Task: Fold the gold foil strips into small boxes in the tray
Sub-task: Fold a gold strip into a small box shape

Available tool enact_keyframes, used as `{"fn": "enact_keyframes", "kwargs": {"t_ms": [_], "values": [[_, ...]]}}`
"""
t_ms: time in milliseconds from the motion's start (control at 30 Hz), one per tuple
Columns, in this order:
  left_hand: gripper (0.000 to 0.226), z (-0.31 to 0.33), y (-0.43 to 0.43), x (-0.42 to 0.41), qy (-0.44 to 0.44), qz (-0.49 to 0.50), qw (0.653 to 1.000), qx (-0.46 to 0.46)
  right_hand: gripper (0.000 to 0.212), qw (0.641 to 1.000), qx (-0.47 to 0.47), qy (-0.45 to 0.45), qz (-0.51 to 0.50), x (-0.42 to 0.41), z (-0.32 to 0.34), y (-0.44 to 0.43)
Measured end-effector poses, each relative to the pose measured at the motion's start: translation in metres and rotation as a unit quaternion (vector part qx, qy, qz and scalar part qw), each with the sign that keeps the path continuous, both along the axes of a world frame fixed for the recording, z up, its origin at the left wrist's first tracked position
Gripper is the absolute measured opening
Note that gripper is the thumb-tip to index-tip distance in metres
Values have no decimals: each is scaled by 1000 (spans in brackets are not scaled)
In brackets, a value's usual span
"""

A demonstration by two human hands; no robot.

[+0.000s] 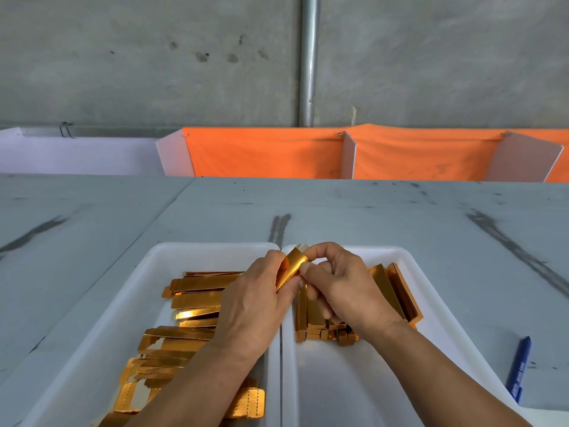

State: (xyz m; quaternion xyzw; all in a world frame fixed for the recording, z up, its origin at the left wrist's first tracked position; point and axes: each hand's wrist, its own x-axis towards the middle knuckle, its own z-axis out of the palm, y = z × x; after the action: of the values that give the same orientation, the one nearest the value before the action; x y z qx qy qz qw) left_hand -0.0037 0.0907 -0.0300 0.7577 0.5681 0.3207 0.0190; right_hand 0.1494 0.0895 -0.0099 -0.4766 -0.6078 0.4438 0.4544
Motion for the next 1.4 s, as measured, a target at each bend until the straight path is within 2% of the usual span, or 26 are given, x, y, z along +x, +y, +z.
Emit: {"fn": "enact_keyframes", "kwargs": {"t_ms": [167,267,400,500,867,1400], "values": [[55,1,-2,0,19,-18,999,22,7,1000,-17,-4,-3,3,0,1],[56,0,-2,0,1,-19,1000,15,9,1000,-15,2,-11,4,1,2],[58,0,-1,1,-12,-30,999,7,20,998,16,16,-60,7,2,4],[57,1,-2,3,-7,-40,999,1,18,994,52,-2,-100,9,0,7],[59,-1,0,2,9,-40,999,-1,23,984,101,-70,-126,6,0,6],[59,-2,-1,0,13,-43,999,8,24,992,68,-66,-87,9,3,4]]}}
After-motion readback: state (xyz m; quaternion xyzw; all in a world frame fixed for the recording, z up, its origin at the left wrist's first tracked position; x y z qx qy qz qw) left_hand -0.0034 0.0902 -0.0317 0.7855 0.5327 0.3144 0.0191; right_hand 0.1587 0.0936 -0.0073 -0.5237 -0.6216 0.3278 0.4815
